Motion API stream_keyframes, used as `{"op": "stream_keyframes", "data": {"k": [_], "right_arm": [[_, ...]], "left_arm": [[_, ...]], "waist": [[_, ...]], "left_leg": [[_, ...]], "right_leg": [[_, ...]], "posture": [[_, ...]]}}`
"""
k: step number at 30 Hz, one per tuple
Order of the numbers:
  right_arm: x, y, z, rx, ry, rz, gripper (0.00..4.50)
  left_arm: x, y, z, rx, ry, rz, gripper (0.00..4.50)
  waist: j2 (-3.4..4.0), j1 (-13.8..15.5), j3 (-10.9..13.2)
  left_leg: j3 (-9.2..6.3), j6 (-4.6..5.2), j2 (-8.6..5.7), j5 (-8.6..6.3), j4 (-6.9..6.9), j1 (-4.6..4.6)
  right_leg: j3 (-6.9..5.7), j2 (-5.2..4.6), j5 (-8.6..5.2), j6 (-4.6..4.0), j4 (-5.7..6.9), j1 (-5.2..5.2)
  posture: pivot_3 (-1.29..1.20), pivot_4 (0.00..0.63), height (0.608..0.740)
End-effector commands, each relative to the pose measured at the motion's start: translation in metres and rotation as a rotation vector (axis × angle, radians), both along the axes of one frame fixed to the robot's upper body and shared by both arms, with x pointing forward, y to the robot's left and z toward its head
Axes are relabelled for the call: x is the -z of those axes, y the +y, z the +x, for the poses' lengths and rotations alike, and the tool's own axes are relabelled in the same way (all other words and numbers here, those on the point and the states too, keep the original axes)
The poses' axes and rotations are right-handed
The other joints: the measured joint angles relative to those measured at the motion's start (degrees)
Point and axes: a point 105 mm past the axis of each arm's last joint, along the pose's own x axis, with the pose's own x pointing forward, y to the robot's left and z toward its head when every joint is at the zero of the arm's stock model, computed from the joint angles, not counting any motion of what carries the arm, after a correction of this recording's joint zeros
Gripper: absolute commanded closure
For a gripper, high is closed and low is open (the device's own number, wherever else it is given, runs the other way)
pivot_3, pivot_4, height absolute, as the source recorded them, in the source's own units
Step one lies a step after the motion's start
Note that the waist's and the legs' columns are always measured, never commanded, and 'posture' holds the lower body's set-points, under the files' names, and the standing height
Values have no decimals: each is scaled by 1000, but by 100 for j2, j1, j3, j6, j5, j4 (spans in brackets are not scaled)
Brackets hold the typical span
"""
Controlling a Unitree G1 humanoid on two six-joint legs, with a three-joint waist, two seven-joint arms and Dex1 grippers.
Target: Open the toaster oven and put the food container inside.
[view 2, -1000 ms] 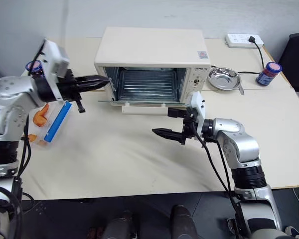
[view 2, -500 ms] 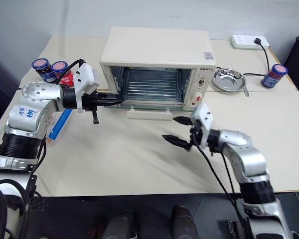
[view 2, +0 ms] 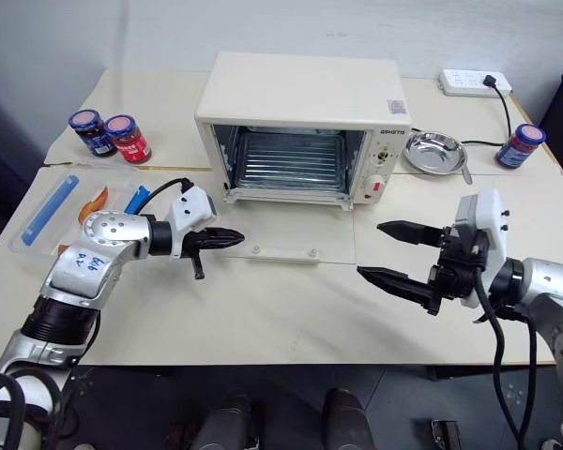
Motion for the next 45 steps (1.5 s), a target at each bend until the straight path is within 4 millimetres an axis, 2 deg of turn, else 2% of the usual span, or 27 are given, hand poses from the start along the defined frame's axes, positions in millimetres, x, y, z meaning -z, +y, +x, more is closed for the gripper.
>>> {"op": "stream_keyframes", "data": {"k": [1, 5, 8, 11, 14, 16, 21, 24, 31, 40, 45], "right_arm": [[-21, 9, -4, -40, -69, 12, 0], [-24, 16, -2, -92, -66, 11, 0], [-22, 21, 5, -152, -53, -13, 0], [-22, 22, 9, -185, -46, -17, 0], [-22, 27, 16, -241, -22, -29, 0], [-21, 32, 22, -289, 4, -37, 0], [-27, 41, 34, -354, -35, -53, 0], [-31, 49, 40, -380, -60, -52, 0], [-30, 56, 43, -394, -72, -51, 0], [-29, 55, 35, -327, -88, -21, 0], [-27, 50, 32, -272, -93, -7, 0]], "left_arm": [[4, -1, 0, -43, -30, 22, 4473], [-14, 5, -12, -121, -57, -84, 4473], [-43, 26, -35, -295, -32, -325, 3904], [-55, 42, -52, -432, -30, -426, 2981], [-65, 73, -75, -682, -64, -576, 2089], [-66, 98, -91, -903, -95, -697, 1501], [-58, 139, -110, -1245, -147, -876, 24], [-50, 160, -119, -1421, -155, -952, 24], [-40, 183, -126, -1702, -143, -1052, 24], [-20, 203, -99, -1834, 81, -1125, 24], [-5, 204, -87, -1865, 210, -1149, 24]], "waist": [[0, 28, 0], [0, 43, 0], [-2, -17, 1], [-3, -12, 2], [-4, 25, 2], [-5, 23, 2], [-13, 49, 0], [-14, 38, -1], [-22, 47, -4], [-22, 44, -4], [-26, 44, -2]], "left_leg": [[1, 0, -1, 0, 0, 1], [-2, 0, 1, 0, 2, 0], [-6, 2, 3, -1, 0, -3], [-21, 3, 5, -2, 4, -6], [-26, 3, 2, -1, 7, 0], [-26, 4, 1, -2, 14, 0], [-21, -2, 0, 1, 18, -3], [-22, -3, 0, 1, 18, -3], [-18, -6, -2, -2, 17, -8], [-14, -7, -1, -3, 14, -8], [-11, -9, -1, -4, 4, -8]], "right_leg": [[0, -2, 0, 0, 0, 1], [0, -2, 0, 0, 1, 1], [4, -3, 0, 0, 1, -3], [3, -6, 0, 0, 3, -4], [6, -9, 0, 1, 4, 1], [5, -10, 3, 5, 2, 7], [-7, -6, 3, 6, 2, 12], [-3, -7, 4, 5, 2, 11], [-6, -9, 5, 3, 1, 8], [-6, -8, 5, 3, 0, 4], [-6, -7, 5, 2, -1, -3]], "posture": [[0, 150, 740], [0, 150, 740], [0, 150, 740], [0, 150, 740], [0, 150, 740], [0, 150, 740], [0, 150, 740], [0, 150, 740], [0, 150, 740], [0, 150, 740], [0, 150, 740]]}}
